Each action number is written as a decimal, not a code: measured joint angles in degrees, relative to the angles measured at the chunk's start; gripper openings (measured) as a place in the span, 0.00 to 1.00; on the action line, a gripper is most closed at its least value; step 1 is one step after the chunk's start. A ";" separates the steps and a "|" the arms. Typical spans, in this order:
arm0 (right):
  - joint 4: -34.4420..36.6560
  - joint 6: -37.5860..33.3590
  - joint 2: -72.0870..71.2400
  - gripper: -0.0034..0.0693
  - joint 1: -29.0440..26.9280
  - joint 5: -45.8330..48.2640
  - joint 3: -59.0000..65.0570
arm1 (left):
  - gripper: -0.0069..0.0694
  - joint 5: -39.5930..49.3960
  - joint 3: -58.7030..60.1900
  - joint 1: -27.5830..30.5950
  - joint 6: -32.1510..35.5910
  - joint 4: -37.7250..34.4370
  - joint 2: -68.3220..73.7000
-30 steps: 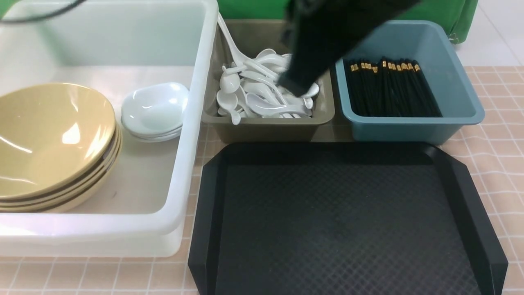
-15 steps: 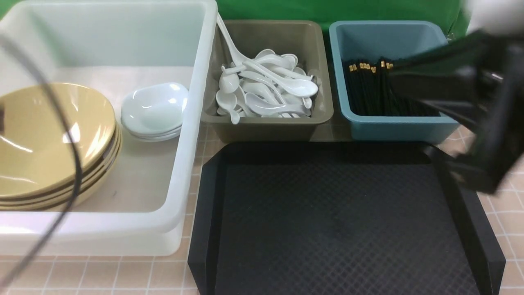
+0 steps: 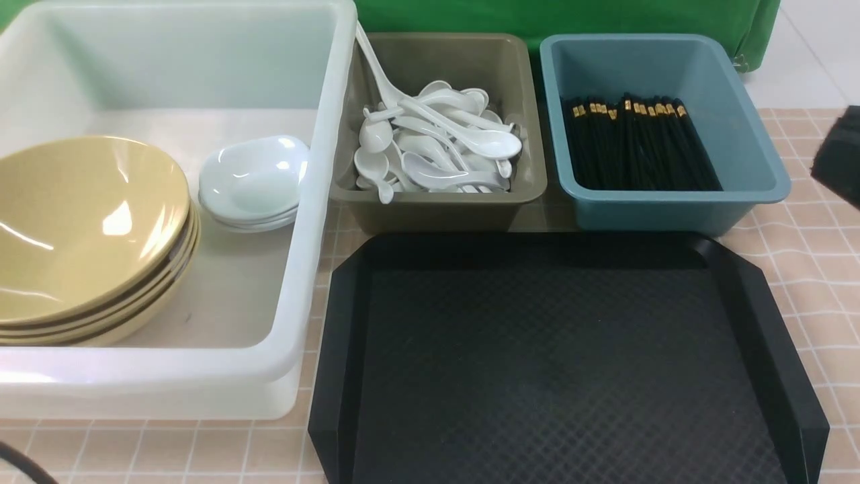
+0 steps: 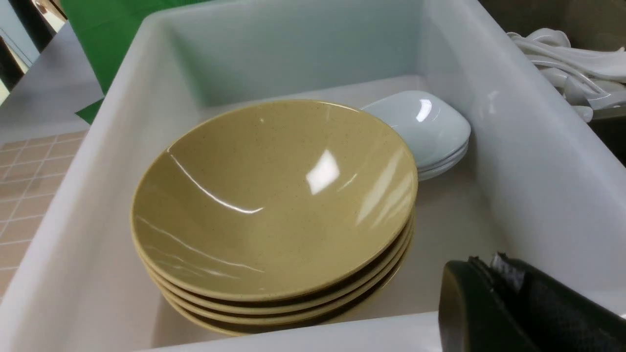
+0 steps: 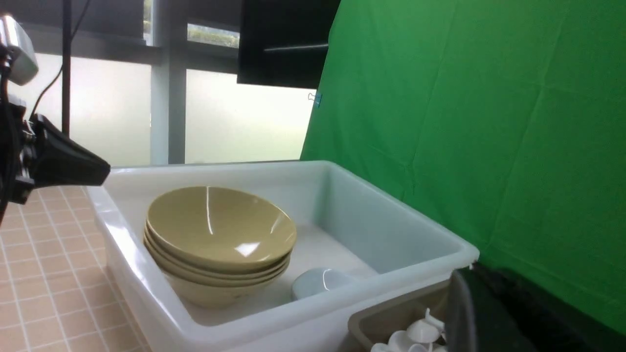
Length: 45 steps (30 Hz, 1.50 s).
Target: On brown table put chopsticks spoon bowls plates into blue grey white boxes.
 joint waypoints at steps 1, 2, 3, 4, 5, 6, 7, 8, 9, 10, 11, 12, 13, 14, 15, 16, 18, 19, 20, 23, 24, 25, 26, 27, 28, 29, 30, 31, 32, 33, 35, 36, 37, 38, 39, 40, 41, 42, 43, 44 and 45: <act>0.00 0.07 -0.16 0.16 0.00 -0.05 0.32 | 0.10 0.01 0.14 0.00 0.00 0.00 -0.31; 0.00 0.19 -0.16 0.16 0.00 0.03 0.63 | 0.10 0.01 0.16 0.00 0.00 0.00 -0.44; 0.00 0.26 -0.16 0.16 0.00 0.26 0.72 | 0.10 0.01 0.16 0.00 0.00 0.00 -0.46; 0.00 0.41 -0.16 0.16 0.00 0.76 0.79 | 0.10 0.01 0.20 0.00 0.00 0.00 -0.46; 0.00 0.41 -0.16 0.16 0.00 0.85 0.79 | 0.10 0.01 0.20 0.00 0.00 0.00 -0.46; 0.00 0.47 -0.16 0.16 0.00 1.48 0.79 | 0.10 0.01 0.20 0.00 0.00 0.00 -0.46; 0.00 0.47 -0.16 0.17 0.00 1.88 0.79 | 0.10 0.01 0.20 0.00 0.00 0.00 -0.46; 0.00 0.52 -0.16 0.17 0.00 2.36 0.79 | 0.10 0.01 0.20 0.00 0.00 0.00 -0.46; 0.00 0.52 -0.16 0.17 0.00 2.74 0.87 | 0.10 0.01 0.20 0.00 0.00 0.00 -0.46; 0.00 0.66 -0.16 0.17 0.00 2.91 0.86 | 0.10 0.01 0.20 0.00 0.00 0.00 -0.46; 0.00 0.66 -0.16 0.17 0.00 3.12 0.88 | 0.10 0.01 0.20 0.00 0.00 0.00 -0.46; 0.00 0.66 -0.16 0.17 0.00 3.12 0.88 | 0.10 0.01 0.20 0.00 0.00 0.00 -0.46; 0.00 0.66 -0.16 0.17 0.00 3.12 0.88 | 0.10 0.01 0.20 0.00 0.00 0.00 -0.46; 0.00 0.66 -0.16 0.17 0.00 3.12 0.93 | 0.10 0.01 0.20 0.00 0.00 0.00 -0.46; 0.00 0.66 -0.16 0.17 0.00 3.12 0.93 | 0.10 0.01 0.20 0.00 0.00 0.00 -0.46; 0.00 0.72 -0.16 0.18 0.00 3.12 0.94 | 0.10 0.01 0.20 0.00 0.00 0.00 -0.46; 0.00 0.72 -0.16 0.18 0.00 3.12 0.99 | 0.10 0.01 0.20 0.00 0.00 0.00 -0.50; 0.00 0.72 -0.16 0.18 0.00 3.12 0.99 | 0.10 0.01 0.20 0.00 0.00 0.00 -0.50; 0.00 0.72 -0.16 0.18 0.00 3.12 0.99 | 0.10 0.01 0.20 0.00 0.00 0.00 -0.50; 0.00 0.72 -0.16 0.18 0.00 3.12 0.99 | 0.10 0.01 0.20 0.00 0.00 0.00 -0.50; 0.00 0.72 -0.16 0.18 0.00 3.12 0.99 | 0.10 0.01 0.20 0.00 0.00 0.00 -0.50; 0.00 0.72 -0.16 0.18 0.00 3.12 0.99 | 0.10 0.01 0.20 0.00 0.00 0.00 -0.50; 0.00 0.72 -0.16 0.18 0.00 3.12 1.06 | 0.10 0.01 0.20 0.00 0.00 0.00 -0.50; 0.00 0.72 -0.20 0.18 0.00 3.12 1.17 | 0.10 0.01 0.20 0.00 0.00 0.00 -0.50; 0.00 0.72 -0.39 0.18 0.00 3.12 1.47 | 0.10 0.01 0.20 0.00 0.00 0.00 -0.50; 0.00 0.72 -0.81 0.18 -0.01 3.12 1.93 | 0.10 0.01 0.20 0.00 0.00 0.00 -0.50; 0.00 0.72 -0.81 0.18 -0.06 3.12 1.93 | 0.10 0.01 0.20 0.00 0.00 0.00 -0.50; 0.00 0.72 -1.76 0.18 -0.19 3.06 2.98 | 0.10 0.01 0.20 0.00 0.00 0.00 -0.50; 0.25 0.72 -3.26 0.15 -0.80 2.74 4.51 | 0.10 0.01 0.20 0.00 0.00 0.00 -0.50; 0.75 0.72 -4.05 0.14 -1.26 2.49 5.58 | 0.10 0.01 0.20 0.00 0.00 0.00 -0.50; 3.09 0.72 -7.15 0.10 -3.65 1.57 8.73 | 0.10 0.01 0.20 0.00 0.00 0.00 -0.50; 4.15 0.72 -8.86 0.10 -5.48 1.13 9.79 | 0.10 0.01 0.20 0.00 0.00 0.00 -0.50; 5.64 0.72 -10.61 0.10 -7.77 0.15 12.40 | 0.10 0.01 0.20 0.00 0.00 0.00 -0.50; 6.51 0.72 -12.42 0.10 -10.46 -0.78 14.00 | 0.10 0.01 0.20 0.00 0.00 0.00 -0.50; 7.63 0.72 -14.29 0.10 -13.48 -1.71 16.06 | 0.10 0.01 0.20 0.00 0.00 0.00 -0.50; 8.49 0.72 -15.78 0.10 -16.10 -2.60 17.74 | 0.10 0.01 0.20 0.00 0.00 0.00 -0.50; 9.01 0.84 -18.06 0.10 -20.25 -3.74 20.30 | 0.10 0.01 0.20 0.00 0.00 0.00 -0.50; 9.38 1.17 -19.54 0.10 -23.12 -4.31 21.96 | 0.10 0.01 0.20 0.00 0.00 0.00 -0.50; 9.66 1.78 -21.73 0.10 -27.45 -4.94 24.42 | 0.10 0.01 0.20 0.00 0.00 0.00 -0.50; 9.91 2.81 -23.16 0.10 -30.29 -5.00 26.00 | 0.10 0.01 0.20 0.00 0.00 0.00 -0.50; 9.91 2.81 -23.51 0.10 -30.99 -5.00 26.00 | 0.10 0.01 0.20 0.00 0.00 0.00 -0.50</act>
